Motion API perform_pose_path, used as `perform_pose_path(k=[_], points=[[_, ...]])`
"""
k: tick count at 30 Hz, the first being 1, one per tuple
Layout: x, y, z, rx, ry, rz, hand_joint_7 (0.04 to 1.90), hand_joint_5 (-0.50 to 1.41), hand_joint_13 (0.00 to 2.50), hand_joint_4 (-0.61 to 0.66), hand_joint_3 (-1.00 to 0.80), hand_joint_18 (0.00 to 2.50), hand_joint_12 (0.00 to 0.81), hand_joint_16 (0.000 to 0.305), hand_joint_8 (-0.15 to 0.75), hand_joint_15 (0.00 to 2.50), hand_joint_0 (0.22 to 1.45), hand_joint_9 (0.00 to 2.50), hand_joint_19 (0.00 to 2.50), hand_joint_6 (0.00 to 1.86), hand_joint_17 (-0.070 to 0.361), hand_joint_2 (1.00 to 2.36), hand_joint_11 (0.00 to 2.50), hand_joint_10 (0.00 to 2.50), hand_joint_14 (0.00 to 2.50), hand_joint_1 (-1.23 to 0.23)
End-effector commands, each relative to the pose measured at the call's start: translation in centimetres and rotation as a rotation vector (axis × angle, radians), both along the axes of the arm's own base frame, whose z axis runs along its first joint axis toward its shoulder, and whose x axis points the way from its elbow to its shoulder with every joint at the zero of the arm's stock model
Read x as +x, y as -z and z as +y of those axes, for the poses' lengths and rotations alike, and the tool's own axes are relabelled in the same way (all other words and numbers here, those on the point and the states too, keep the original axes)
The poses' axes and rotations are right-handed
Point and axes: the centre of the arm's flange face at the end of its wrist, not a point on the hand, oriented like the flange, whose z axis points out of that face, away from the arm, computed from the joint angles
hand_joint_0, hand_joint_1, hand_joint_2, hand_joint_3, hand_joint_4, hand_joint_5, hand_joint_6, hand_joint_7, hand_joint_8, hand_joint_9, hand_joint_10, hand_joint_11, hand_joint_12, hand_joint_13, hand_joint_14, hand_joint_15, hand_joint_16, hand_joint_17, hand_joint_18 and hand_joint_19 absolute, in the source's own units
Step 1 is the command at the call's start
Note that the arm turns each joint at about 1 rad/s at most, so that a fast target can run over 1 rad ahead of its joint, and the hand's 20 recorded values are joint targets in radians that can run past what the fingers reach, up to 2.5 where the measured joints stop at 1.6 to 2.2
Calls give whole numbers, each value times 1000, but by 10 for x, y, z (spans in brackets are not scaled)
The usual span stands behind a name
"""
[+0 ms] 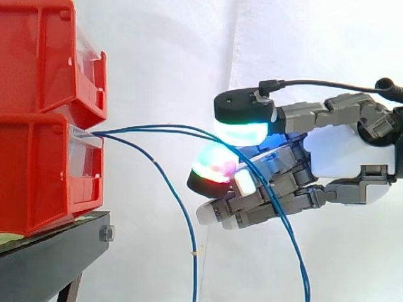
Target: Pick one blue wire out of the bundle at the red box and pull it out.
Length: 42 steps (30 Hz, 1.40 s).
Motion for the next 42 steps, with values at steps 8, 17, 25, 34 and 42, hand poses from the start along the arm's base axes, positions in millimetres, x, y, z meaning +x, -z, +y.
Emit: perform_pose_path(k=[8,17,25,34,42], points=[[0,-1,-2,-46,4,15,937,-112,412,285,-92,237,434,70,311,281,589,1026,398,781,158,1014,710,28,13,-762],[1,-1,-2,-43,6,10,940,-113,410,260,-88,233,426,69,305,287,593,1025,393,782,155,1016,722,26,12,-770],[1,-1,-2,-40,8,3,923,-113,392,256,-70,239,435,71,309,275,592,999,389,785,160,1013,682,25,12,-774],[1,-2,-1,-14,5,-9,887,-124,325,278,-80,160,431,71,300,253,599,944,365,790,161,1011,678,26,11,-811],[1,-1,-1,-7,5,-10,878,-128,230,289,-96,76,430,72,297,209,594,889,317,789,161,1012,665,26,9,-838]])
